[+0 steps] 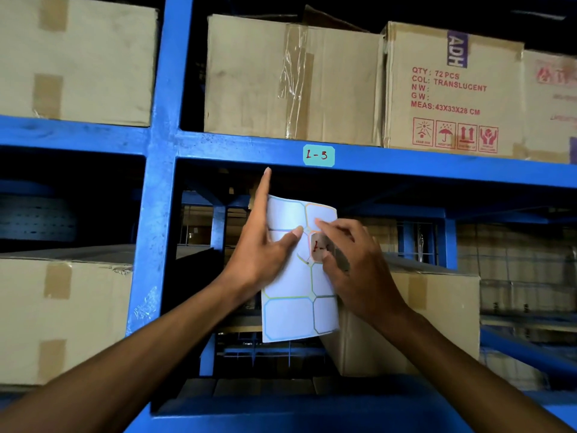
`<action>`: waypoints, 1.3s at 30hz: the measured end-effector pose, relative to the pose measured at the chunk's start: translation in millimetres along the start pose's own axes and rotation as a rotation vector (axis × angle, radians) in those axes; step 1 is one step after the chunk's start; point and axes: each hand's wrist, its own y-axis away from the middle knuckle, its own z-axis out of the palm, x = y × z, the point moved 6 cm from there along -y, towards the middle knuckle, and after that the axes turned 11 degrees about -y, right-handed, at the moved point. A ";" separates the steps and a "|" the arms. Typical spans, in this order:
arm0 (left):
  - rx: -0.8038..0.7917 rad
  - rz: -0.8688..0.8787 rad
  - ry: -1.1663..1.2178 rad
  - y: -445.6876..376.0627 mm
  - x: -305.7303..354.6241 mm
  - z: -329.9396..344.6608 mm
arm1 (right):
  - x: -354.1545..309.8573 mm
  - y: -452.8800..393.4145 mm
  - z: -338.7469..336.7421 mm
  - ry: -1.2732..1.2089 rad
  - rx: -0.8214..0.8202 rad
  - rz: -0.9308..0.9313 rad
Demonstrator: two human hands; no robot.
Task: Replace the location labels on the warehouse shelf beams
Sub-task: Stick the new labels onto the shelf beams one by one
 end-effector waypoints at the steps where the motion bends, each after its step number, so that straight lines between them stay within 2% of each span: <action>1: -0.003 -0.006 0.000 0.6 -0.8 -1.6 | -3.1 0.5 0.2 0.050 -0.003 -0.058; 5: -0.050 -0.020 0.025 2.8 -2.9 -5.3 | -7.2 0.1 0.3 0.077 -0.003 -0.138; 8: -0.047 -0.008 -0.122 4.6 -8.7 -9.5 | -9.2 -1.9 0.5 0.037 -0.036 -0.161; 13: -0.117 -0.073 -0.408 8.3 -29.4 -18.1 | -4.4 -2.4 -3.5 -0.294 -0.032 0.021; 17: -0.180 -0.007 -0.538 14.3 -34.0 -20.2 | 0.3 -2.2 -5.6 -0.469 -0.080 0.132; 22: -0.315 0.126 -0.418 34.7 -16.0 -0.8 | 11.4 11.2 11.9 -0.519 -0.312 0.291; 24: -0.363 0.074 -0.340 47.6 -16.6 7.8 | 14.4 21.6 18.8 -0.521 -0.413 0.343; 32: -0.504 -0.350 -0.025 108.6 -45.4 35.2 | 16.1 68.9 40.1 -0.505 -0.657 0.418; 39: -0.542 -0.297 -0.040 156.0 -61.2 52.8 | 18.9 113.6 57.4 -0.524 -0.751 0.482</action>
